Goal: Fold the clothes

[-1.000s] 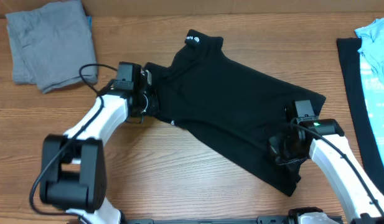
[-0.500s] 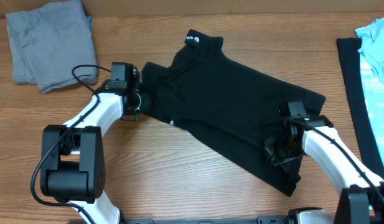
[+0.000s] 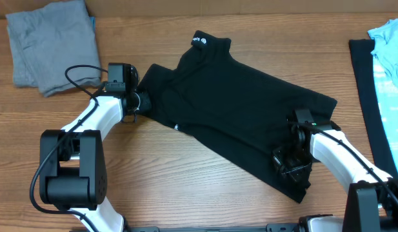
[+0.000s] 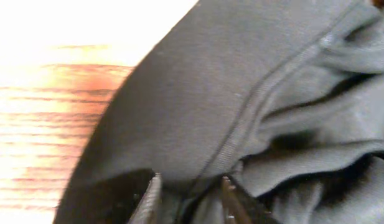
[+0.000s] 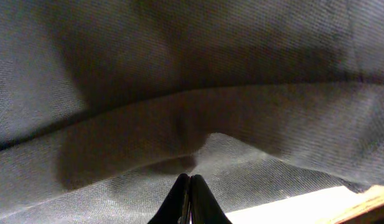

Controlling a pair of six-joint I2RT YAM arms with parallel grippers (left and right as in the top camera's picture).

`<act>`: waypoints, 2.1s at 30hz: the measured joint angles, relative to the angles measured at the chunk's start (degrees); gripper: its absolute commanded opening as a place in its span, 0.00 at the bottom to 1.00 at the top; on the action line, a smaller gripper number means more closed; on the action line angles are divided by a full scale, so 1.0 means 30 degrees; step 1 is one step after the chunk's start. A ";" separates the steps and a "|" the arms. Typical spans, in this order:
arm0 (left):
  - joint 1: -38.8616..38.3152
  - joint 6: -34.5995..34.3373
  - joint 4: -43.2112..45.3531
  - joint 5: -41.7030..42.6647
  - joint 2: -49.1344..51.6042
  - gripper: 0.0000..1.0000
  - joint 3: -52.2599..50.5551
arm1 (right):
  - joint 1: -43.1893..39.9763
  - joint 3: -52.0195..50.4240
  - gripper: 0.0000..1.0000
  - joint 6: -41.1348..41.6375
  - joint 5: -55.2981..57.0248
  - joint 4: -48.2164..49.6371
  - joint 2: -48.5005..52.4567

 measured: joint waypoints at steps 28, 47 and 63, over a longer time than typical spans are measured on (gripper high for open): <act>0.0000 -0.1399 -0.1814 0.0255 0.0000 0.23 0.0036 | -0.4197 -0.0590 0.05 0.0007 0.0510 0.1639 0.0000; -0.0029 -0.1865 -0.4255 0.4575 0.0000 0.10 0.0138 | -1.0775 0.0007 0.10 -0.2157 0.0379 0.4320 0.0000; -0.4291 -0.1552 -0.4728 0.3024 -0.1486 0.14 0.0372 | -1.2677 0.8364 0.20 -0.4488 -0.0051 -0.0160 0.0000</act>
